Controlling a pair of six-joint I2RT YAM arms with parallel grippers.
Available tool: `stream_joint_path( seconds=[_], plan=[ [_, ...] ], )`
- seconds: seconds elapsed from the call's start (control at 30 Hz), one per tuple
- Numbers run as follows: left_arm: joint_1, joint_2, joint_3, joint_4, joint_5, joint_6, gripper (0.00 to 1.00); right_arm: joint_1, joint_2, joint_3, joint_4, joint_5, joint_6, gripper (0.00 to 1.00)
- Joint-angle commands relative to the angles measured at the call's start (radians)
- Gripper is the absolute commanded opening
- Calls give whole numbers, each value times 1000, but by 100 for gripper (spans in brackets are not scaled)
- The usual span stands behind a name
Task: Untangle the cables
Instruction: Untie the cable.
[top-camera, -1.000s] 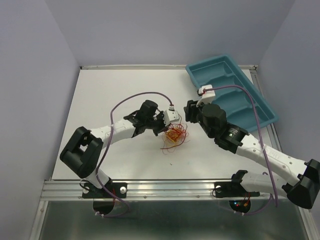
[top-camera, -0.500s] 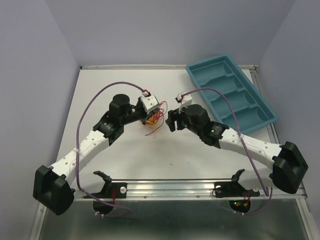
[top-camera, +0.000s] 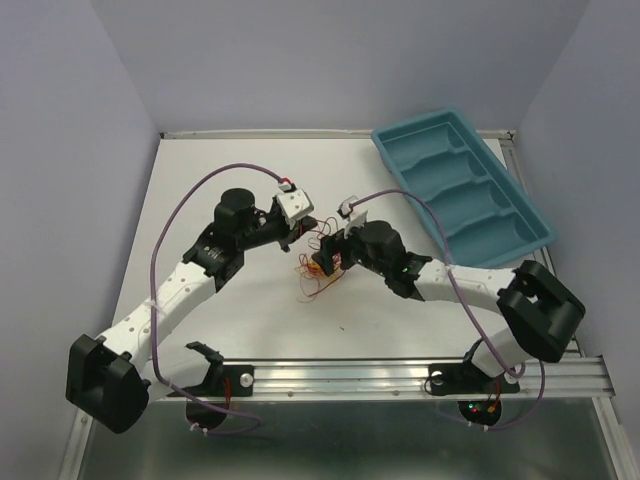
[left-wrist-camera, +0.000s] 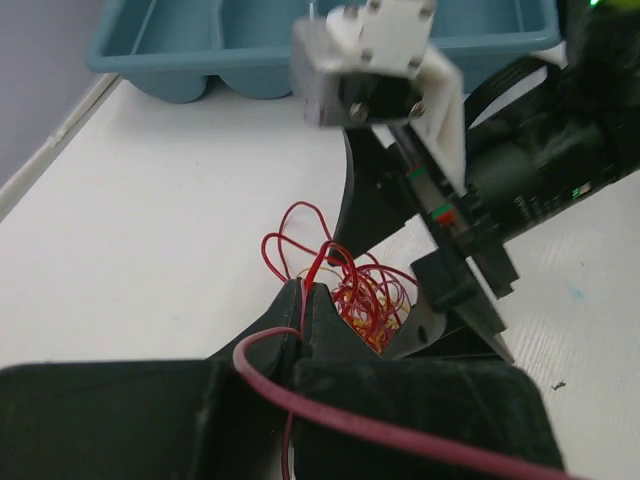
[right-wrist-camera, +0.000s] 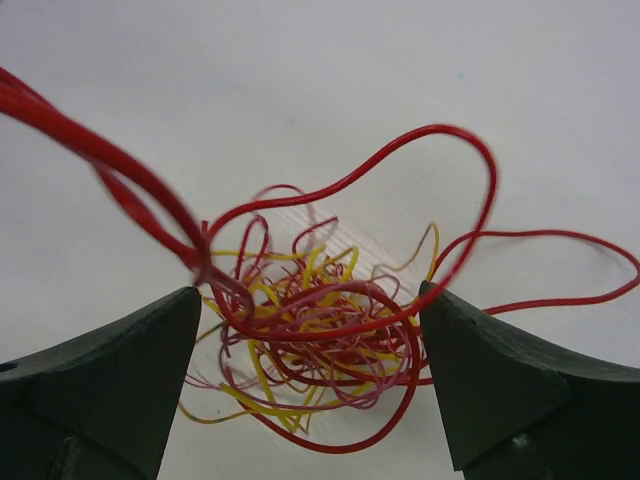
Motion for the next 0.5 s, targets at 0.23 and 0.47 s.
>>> stream_joint_path(
  seconds=[0.23,0.47],
  plan=[
    [148,-65,-8,146,-147,-161,0,-2,222,172,-80,5,15,17],
    [259,-120,-41,235,-481,-269,0,-3,141,148,-109,204,52,1]
  ],
)
